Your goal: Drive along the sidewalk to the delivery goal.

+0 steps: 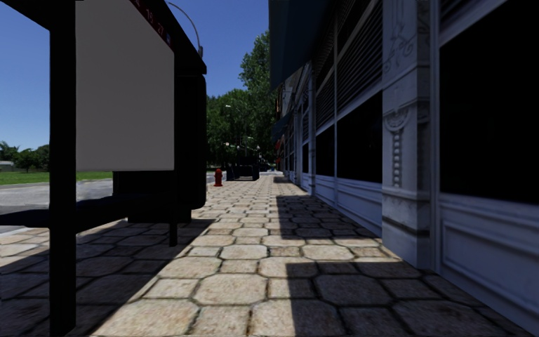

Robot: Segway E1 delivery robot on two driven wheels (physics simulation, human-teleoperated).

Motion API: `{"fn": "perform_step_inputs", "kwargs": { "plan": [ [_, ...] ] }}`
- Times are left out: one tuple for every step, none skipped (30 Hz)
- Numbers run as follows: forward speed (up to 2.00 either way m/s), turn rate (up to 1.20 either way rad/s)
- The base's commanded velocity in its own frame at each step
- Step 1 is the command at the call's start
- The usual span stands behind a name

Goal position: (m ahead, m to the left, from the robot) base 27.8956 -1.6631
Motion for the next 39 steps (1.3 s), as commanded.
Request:
{"fn": "perform_step_inputs", "kwargs": {
  "plan": [
    [2.00, 0.00],
    [2.00, 0.00],
    [2.00, 0.00],
    [2.00, 0.00],
    [2.00, 0.00],
    [2.00, 0.00],
    [2.00, 0.00],
    [2.00, 0.00],
    [2.00, 0.00],
    [2.00, 0.00],
    [2.00, 0.00],
    [2.00, 0.00],
    [2.00, 0.00],
    [2.00, 0.00],
    [2.00, 0.00],
    [2.00, 0.00],
    [2.00, 0.00],
    [2.00, 0.00],
    [2.00, 0.00],
    [2.00, 0.00],
    [2.00, 0.00],
    [2.00, 0.00],
    [2.00, 0.00],
    [2.00, 0.00],
    [2.00, 0.00],
    [2.00, 0.00],
    [2.00, 0.00],
    [2.00, 0.00],
    [2.00, 0.00],
    [2.00, 0.00],
    [2.00, 0.00],
    [2.00, 0.00],
    [2.00, 0.00],
    [2.00, 0.00],
    [2.00, 0.00],
    [2.00, 0.00],
    [2.00, 0.00],
    [2.00, 0.00],
    [2.00, 0.00]
  ]
}}
